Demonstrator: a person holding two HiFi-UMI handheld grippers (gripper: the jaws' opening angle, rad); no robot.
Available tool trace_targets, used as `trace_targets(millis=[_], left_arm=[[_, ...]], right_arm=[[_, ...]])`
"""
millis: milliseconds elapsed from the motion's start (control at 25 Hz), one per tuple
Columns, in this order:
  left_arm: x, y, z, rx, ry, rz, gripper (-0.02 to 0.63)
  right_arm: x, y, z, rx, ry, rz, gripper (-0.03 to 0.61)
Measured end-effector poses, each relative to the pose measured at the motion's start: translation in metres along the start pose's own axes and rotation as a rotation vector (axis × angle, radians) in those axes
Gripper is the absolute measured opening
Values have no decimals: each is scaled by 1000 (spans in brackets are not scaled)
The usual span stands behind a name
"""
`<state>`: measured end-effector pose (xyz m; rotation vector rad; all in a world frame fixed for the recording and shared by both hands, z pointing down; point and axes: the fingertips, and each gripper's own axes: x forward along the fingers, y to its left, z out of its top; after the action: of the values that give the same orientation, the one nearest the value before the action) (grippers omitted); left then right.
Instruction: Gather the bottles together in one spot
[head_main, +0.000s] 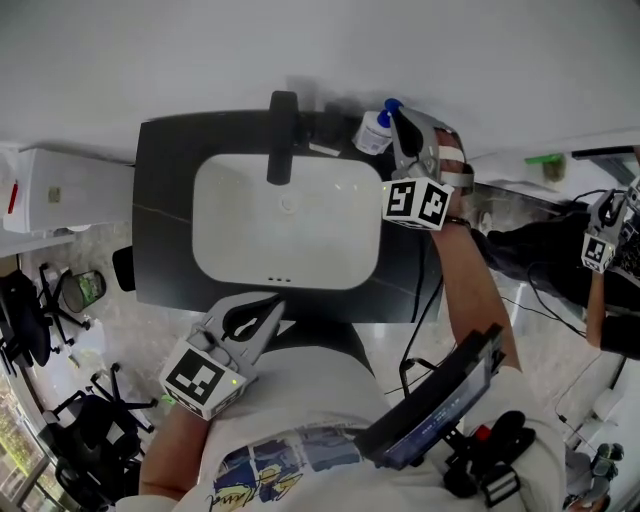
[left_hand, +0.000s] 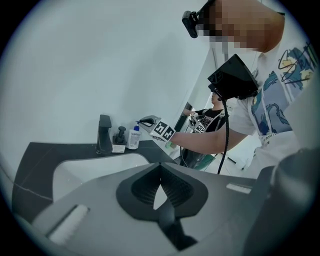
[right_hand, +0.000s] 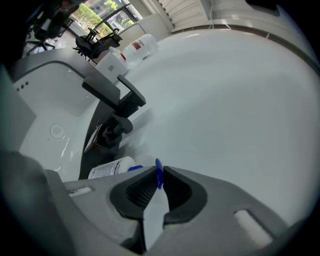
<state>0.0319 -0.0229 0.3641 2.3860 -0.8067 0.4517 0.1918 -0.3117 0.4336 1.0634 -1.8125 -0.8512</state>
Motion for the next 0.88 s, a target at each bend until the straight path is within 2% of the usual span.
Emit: trace_targets(millis=[200, 400, 600, 880], left_arm=[[5, -4, 5, 3, -12, -3, 2], [3, -7, 1, 7, 2, -8, 2], [4, -11, 0, 20, 4, -21, 2], [0, -10, -1, 1, 7, -18, 2]], right_arm=[[-13, 4, 10, -37, -20, -33, 37], [-22, 10, 16, -17, -53, -42, 46], [-25, 13, 18, 36, -62, -21, 57], [-28, 14, 23, 174, -76, 16, 88]])
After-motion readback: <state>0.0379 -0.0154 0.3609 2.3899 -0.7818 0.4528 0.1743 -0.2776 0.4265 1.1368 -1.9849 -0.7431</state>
